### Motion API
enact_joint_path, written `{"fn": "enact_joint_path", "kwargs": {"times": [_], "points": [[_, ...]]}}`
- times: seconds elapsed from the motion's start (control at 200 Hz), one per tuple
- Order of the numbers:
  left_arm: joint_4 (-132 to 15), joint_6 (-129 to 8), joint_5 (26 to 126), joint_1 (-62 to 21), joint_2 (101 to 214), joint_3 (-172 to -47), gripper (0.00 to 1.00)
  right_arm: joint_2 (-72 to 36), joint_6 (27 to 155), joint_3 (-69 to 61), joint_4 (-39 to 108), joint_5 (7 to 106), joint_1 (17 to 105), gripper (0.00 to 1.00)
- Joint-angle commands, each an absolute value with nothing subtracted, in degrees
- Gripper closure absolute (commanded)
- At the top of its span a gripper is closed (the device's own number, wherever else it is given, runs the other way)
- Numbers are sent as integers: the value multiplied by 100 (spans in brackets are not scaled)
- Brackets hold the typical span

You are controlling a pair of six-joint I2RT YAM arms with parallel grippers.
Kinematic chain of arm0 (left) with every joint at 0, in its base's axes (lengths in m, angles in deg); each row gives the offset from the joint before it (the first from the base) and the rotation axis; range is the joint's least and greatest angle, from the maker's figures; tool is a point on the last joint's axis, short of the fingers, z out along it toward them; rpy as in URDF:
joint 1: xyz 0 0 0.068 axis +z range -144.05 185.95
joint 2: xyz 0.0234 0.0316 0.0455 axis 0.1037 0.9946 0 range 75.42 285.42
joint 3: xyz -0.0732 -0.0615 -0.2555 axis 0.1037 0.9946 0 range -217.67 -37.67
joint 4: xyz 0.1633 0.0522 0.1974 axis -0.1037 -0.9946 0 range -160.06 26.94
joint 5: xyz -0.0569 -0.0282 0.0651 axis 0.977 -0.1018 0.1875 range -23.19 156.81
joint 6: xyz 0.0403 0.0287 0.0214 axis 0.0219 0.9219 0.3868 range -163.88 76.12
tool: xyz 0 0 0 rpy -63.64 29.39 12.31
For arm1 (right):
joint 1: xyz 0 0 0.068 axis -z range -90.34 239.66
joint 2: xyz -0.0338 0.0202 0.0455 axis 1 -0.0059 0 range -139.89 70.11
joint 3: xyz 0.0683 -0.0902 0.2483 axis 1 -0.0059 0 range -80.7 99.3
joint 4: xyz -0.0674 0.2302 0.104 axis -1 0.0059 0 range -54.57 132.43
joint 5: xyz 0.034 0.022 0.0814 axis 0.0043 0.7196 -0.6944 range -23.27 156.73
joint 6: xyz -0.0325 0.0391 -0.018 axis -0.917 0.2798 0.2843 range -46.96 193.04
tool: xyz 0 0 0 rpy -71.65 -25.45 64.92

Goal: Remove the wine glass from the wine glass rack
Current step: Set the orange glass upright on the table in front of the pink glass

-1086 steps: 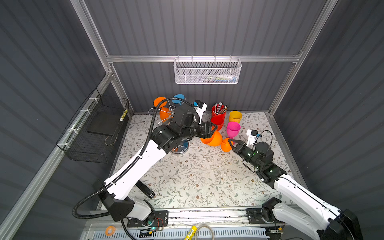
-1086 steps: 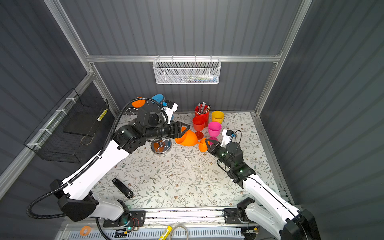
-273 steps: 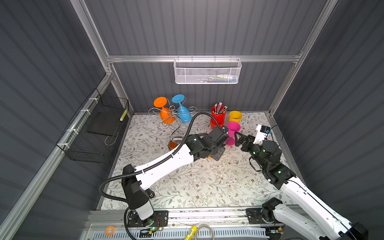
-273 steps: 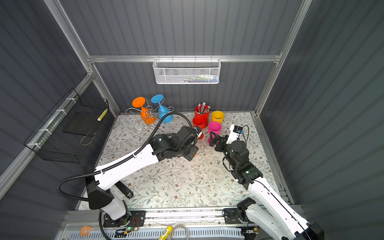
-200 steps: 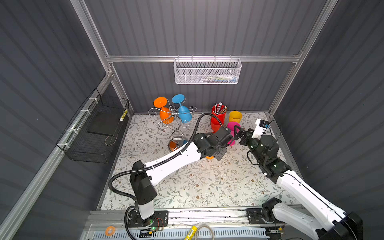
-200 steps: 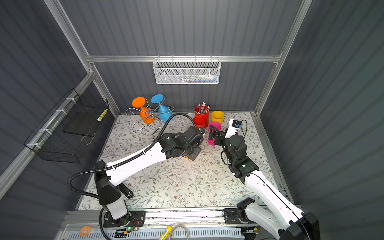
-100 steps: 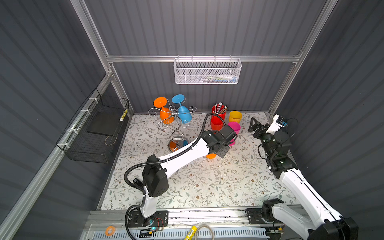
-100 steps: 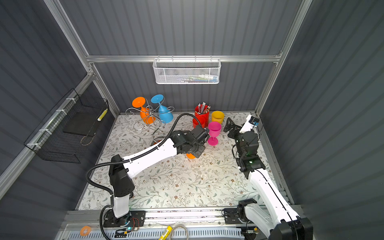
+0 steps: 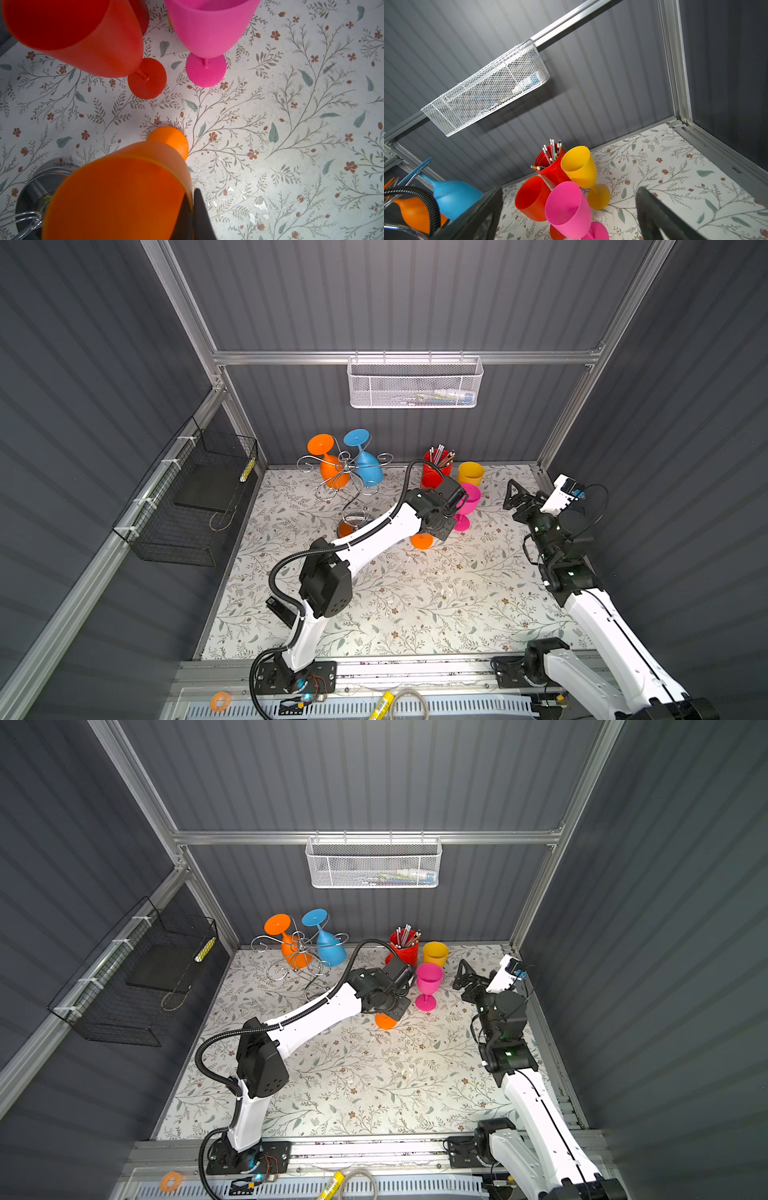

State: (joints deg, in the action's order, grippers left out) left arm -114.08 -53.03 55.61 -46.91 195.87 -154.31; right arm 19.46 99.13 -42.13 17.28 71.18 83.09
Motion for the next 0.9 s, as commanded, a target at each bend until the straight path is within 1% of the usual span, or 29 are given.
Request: {"fn": "enact_joint_path", "kwargs": {"times": [0.0,0.2,0.665,0.805,0.896], "points": [[-11363,-5144,5721,-4633,19714,-15632,100,1992,9857,-4307,1777,7077,8333,1],[-11287,-5122,5859,-4554,19866,-15713,100,2026,9828,-4298,1840,7169,8330,1],[-11655,-5021,6003,-4543,20598,-16778,100,2140,9779,-4344,1865,7243,8351,1],[-11732,-5025,6014,-4546,20592,-16815,96,2115,9785,-4352,1849,7229,8355,1],[-11791,-5013,6052,-4539,20564,-16818,97,2107,9784,-4349,1842,7208,8360,1]]}}
